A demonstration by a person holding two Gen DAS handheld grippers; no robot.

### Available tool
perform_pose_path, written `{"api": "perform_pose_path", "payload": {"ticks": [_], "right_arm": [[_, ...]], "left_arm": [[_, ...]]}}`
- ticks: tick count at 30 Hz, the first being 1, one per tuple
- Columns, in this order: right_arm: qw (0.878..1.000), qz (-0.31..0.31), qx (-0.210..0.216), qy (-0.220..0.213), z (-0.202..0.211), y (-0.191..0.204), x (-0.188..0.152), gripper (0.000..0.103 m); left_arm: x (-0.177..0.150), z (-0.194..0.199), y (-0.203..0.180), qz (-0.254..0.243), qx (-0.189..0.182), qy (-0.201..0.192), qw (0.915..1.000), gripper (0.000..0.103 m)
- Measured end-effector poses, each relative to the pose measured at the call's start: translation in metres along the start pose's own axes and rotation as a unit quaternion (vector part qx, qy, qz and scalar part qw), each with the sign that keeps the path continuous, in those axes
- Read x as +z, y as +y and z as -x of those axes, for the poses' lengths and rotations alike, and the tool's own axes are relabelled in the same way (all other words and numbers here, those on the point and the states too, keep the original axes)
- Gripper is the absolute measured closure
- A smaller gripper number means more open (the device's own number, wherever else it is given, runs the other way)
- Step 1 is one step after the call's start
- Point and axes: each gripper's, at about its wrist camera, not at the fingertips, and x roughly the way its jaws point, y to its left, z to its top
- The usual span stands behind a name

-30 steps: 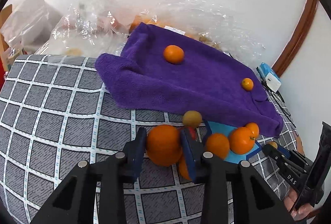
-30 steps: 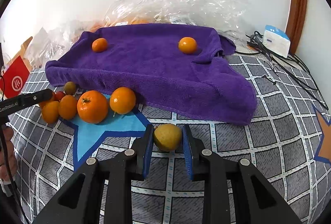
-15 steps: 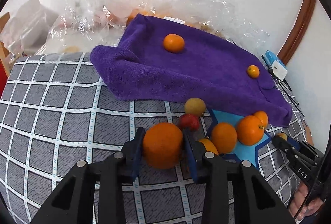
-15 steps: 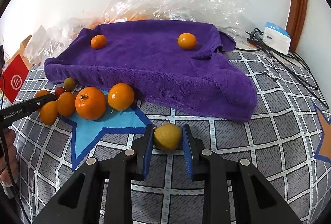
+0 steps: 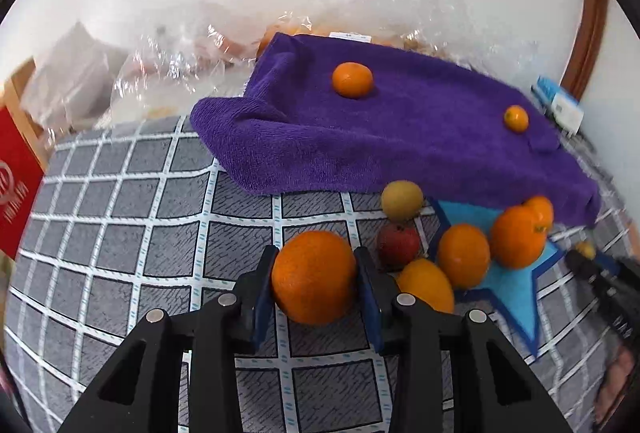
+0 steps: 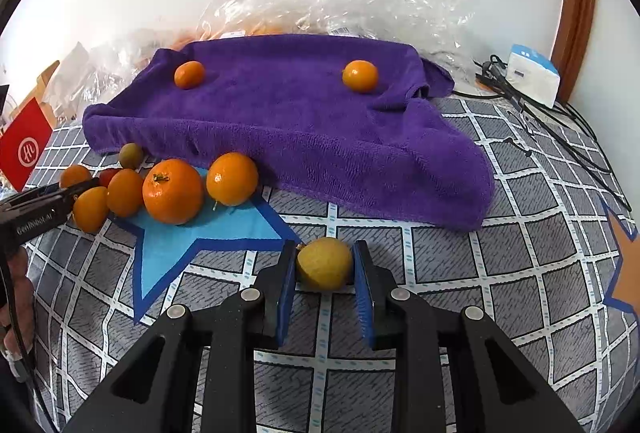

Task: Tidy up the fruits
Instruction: 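Carry the yellow-green fruit and the orange onto the purple towel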

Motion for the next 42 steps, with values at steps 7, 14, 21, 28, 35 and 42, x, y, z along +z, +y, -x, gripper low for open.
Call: {"api": "perform_pose_path", "payload": {"ticks": [7,14,21,28,35,42], "right_arm": [[1.0,-0.012,0.007,-0.016,0.006,-0.005,0.0,0.076],[0.999,-0.024,0.003,-0.029,0.008,-0.01,0.002,0.076],[0.998,-0.04,-0.011,-0.044,0.012,-0.018,0.005,0.076],[0.997,-0.053,-0.02,-0.054,0.022,-0.022,0.013,0.076],[0.995,-0.034,-0.024,-0.087,0.05,-0.016,0.042,0.076],[0.994,-0.03,-0.019,-0.106,0.062,-0.014,0.072,0.076]], "left_arm": [[0.002,0.003,0.015,0.044,-0.026,-0.003,0.9987,0.068],[0.003,0.012,0.024,0.071,-0.031,-0.022,0.9968,0.068],[0.006,0.027,0.028,0.084,-0.045,-0.058,0.9938,0.068],[0.011,0.032,0.03,0.091,-0.05,-0.073,0.9919,0.068],[0.028,0.055,0.03,0.093,-0.052,-0.077,0.9913,0.068],[0.055,0.077,0.025,0.088,-0.048,-0.09,0.9909,0.068]]}}
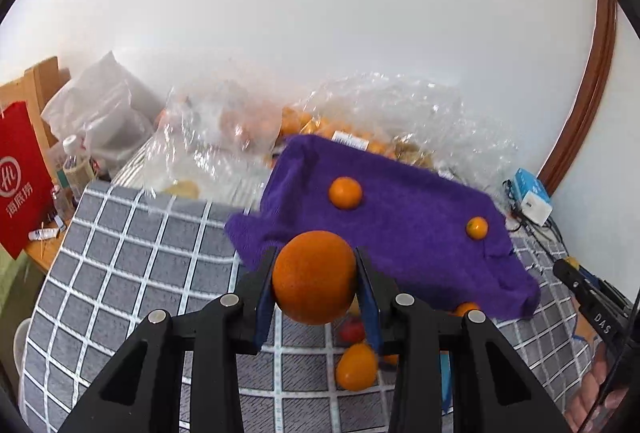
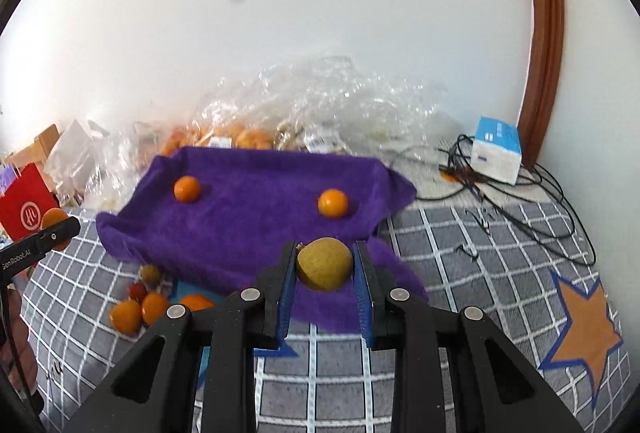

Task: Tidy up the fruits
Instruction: 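Carry the yellow-green fruit and the orange onto the purple towel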

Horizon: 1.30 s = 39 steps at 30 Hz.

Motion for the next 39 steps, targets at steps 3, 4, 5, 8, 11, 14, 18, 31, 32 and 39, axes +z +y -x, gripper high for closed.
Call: {"api": "perform_pose_path", "payload": {"ticks": [3,4,5,8,11,14,18,31,32,39], "right_arm": [[1.0,0.0,0.001,-0.007,0.0,-0.001,0.011,0.076],[1.0,-0.001,0.0,-0.007,0.0,-0.001,0.014,0.076],[1.0,-0.002,-0.001,-0.008,-0.001,-0.002,0.018,0.076],[1.0,-0.004,-0.003,-0.008,-0.005,-0.004,0.027,0.076],[1.0,-0.007,-0.004,-0.005,-0.012,-0.005,0.035,0.076],[1.0,-0.005,-0.007,-0.001,-0.023,-0.005,0.041,0.076],[1.0,-0.006,-0.007,0.011,-0.044,-0.004,0.045,0.076],[0.997,0.004,-0.013,0.077,-0.121,-0.003,0.025,0.076],[0.997,0.006,-0.013,0.082,-0.125,-0.003,0.023,0.076],[0.995,0.013,-0.015,0.103,-0.14,-0.004,0.015,0.076]], "left_arm": [[0.012,0.004,-0.007,-0.005,-0.001,-0.009,0.9999,0.068],[0.017,0.004,-0.01,-0.006,-0.002,-0.011,0.9999,0.068],[0.021,0.004,-0.012,-0.007,-0.004,-0.011,0.9999,0.068],[0.031,0.001,-0.018,-0.009,-0.012,-0.011,0.9998,0.068],[0.039,-0.008,-0.023,-0.014,-0.005,-0.008,0.9999,0.068],[0.045,-0.022,-0.025,-0.014,-0.006,0.001,0.9999,0.068],[0.053,-0.043,-0.026,-0.013,-0.004,0.014,0.9998,0.068],[0.042,-0.126,-0.025,-0.018,0.005,0.077,0.9969,0.068],[0.039,-0.131,-0.024,-0.018,0.006,0.083,0.9964,0.068],[0.03,-0.147,-0.023,-0.022,0.007,0.106,0.9941,0.068]]}}
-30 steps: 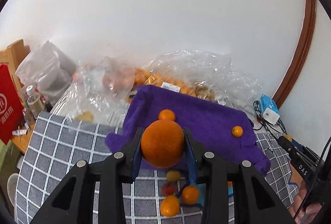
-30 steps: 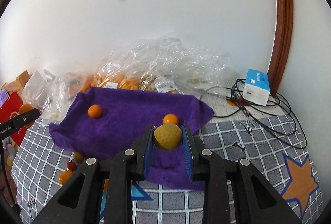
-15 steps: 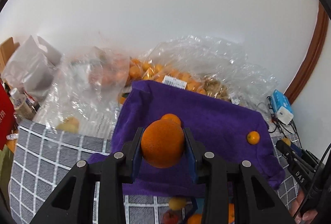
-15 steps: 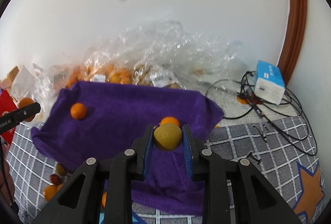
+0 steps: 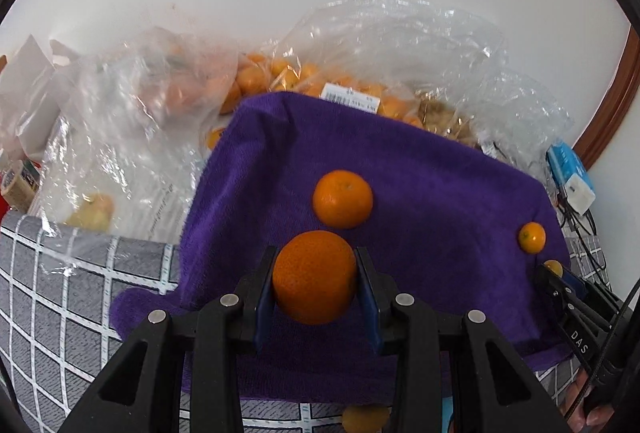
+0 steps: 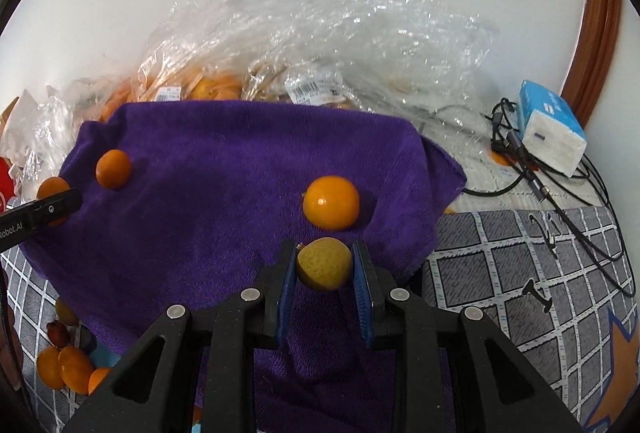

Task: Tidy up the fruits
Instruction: 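Carry the yellow-green fruit and the orange onto the purple towel, then open both tools to release the fruits onto the purple towel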

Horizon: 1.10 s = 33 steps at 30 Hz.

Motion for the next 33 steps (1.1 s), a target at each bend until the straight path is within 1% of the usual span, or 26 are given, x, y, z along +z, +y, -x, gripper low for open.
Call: {"api": "perform_pose_path", "payload": {"ticks": [3,7,9,11,12,13,14,16,19,21,24,27,29,31,33], "right_arm": [[1.0,-0.005,0.002,0.007,-0.006,-0.002,-0.002,0.076],[1.0,-0.004,0.0,0.004,-0.005,-0.002,-0.003,0.076],[1.0,-0.008,0.005,0.004,-0.005,-0.002,-0.004,0.072],[1.0,-0.013,0.013,0.004,-0.004,-0.003,-0.004,0.06],[1.0,-0.015,0.016,0.004,-0.002,-0.002,-0.003,0.057],[1.0,-0.016,0.017,0.003,0.002,-0.001,-0.003,0.052],[1.0,-0.014,0.017,0.0,0.006,0.0,-0.002,0.045],[1.0,-0.007,0.009,-0.008,0.016,0.004,-0.001,0.038],[1.0,0.009,-0.012,-0.024,0.039,0.008,-0.002,0.037],[0.999,0.016,-0.016,-0.037,0.059,0.01,-0.005,0.037],[0.998,0.021,-0.023,-0.051,0.087,0.014,-0.012,0.037],[0.997,0.014,-0.041,-0.059,0.106,0.013,-0.021,0.037],[0.998,0.0,-0.036,-0.057,0.113,0.01,-0.028,0.037],[0.999,-0.014,-0.018,-0.047,0.114,0.008,-0.035,0.037],[0.999,-0.012,0.0,-0.039,0.114,0.013,-0.044,0.039]], "left_arm": [[-0.001,-0.005,-0.002,-0.006,0.006,0.007,0.9999,0.068],[-0.001,-0.005,-0.004,-0.012,0.009,0.01,0.9998,0.068],[-0.001,-0.005,-0.005,-0.012,0.006,0.014,0.9998,0.068],[-0.002,-0.005,-0.007,-0.018,0.002,0.018,0.9997,0.068],[-0.001,-0.006,-0.008,-0.02,0.001,0.019,0.9996,0.068],[0.0,-0.004,-0.009,-0.024,-0.003,0.019,0.9995,0.063],[0.001,-0.001,-0.01,-0.028,-0.01,0.016,0.9994,0.056],[0.003,0.014,-0.012,-0.029,-0.023,-0.01,0.9993,0.046],[0.005,0.035,-0.014,-0.034,-0.029,-0.043,0.9981,0.045],[0.007,0.054,-0.016,-0.038,-0.031,-0.064,0.9967,0.045],[0.006,0.079,-0.015,-0.054,-0.044,-0.084,0.994,0.045],[-0.004,0.104,-0.006,-0.058,-0.029,-0.096,0.9933,0.045],[-0.012,0.113,0.002,-0.058,-0.024,-0.097,0.9933,0.045],[-0.024,0.122,0.014,-0.049,-0.018,-0.097,0.9939,0.045],[-0.036,0.127,0.027,-0.036,-0.015,-0.091,0.9951,0.045]]}}
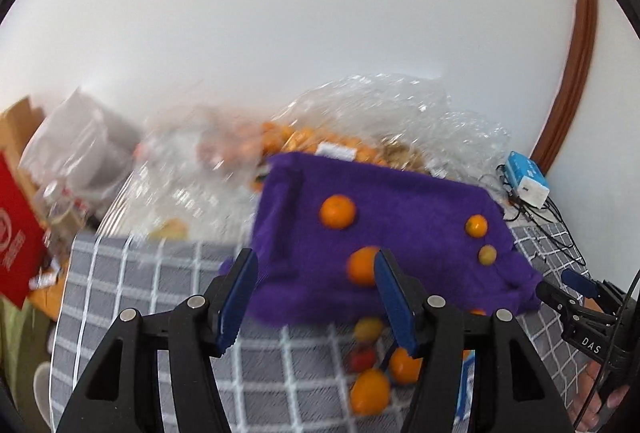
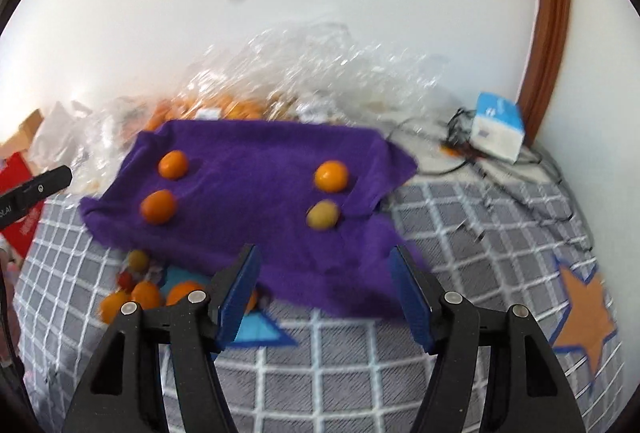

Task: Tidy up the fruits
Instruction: 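Withdraw both open tools from the towel back toward the fruit cluster, then grasp the orange on the blue star with the right tool while the left tool grasps a large orange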

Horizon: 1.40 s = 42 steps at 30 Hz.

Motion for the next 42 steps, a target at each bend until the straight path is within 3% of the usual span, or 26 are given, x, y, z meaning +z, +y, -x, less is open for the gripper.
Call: {"api": "perform_pose_path", "payload": {"ticks": [2,4,12,20,24,27,34,39,42], "right_arm": [[1.0,0.013,0.01,0.003,0.0,0.007,-0.012,0.056],[0.999,0.02,0.025,0.015,-0.004,0.014,-0.023,0.062],[0.997,0.027,0.067,0.04,-0.029,0.039,-0.036,0.062],[0.995,0.001,0.074,0.062,-0.056,0.043,-0.03,0.062],[0.992,-0.017,0.095,0.079,-0.067,0.043,-0.028,0.062],[0.993,-0.01,0.086,0.084,-0.072,0.046,-0.03,0.07],[0.999,0.006,0.032,0.042,-0.043,0.027,-0.043,0.07],[1.0,0.007,0.015,0.027,-0.027,-0.003,-0.062,0.07],[1.0,0.0,0.009,0.03,-0.026,-0.016,-0.072,0.07]], "left_arm": [[-0.016,0.006,0.013,0.013,0.0,0.008,0.9999,0.045],[-0.03,0.009,0.023,0.024,0.005,0.014,0.9996,0.045],[-0.081,-0.007,0.05,0.044,0.032,0.052,0.9972,0.045],[-0.099,-0.021,0.058,0.057,0.007,0.074,0.9956,0.045],[-0.106,-0.021,0.052,0.041,0.019,0.061,0.9971,0.045],[-0.106,-0.019,0.05,0.04,0.011,0.061,0.9973,0.045],[-0.105,-0.019,0.061,0.063,-0.024,0.064,0.9956,0.045],[-0.104,-0.017,0.057,0.062,-0.02,0.073,0.9952,0.047],[-0.102,-0.009,0.046,0.07,-0.081,0.081,0.991,0.046]]}}
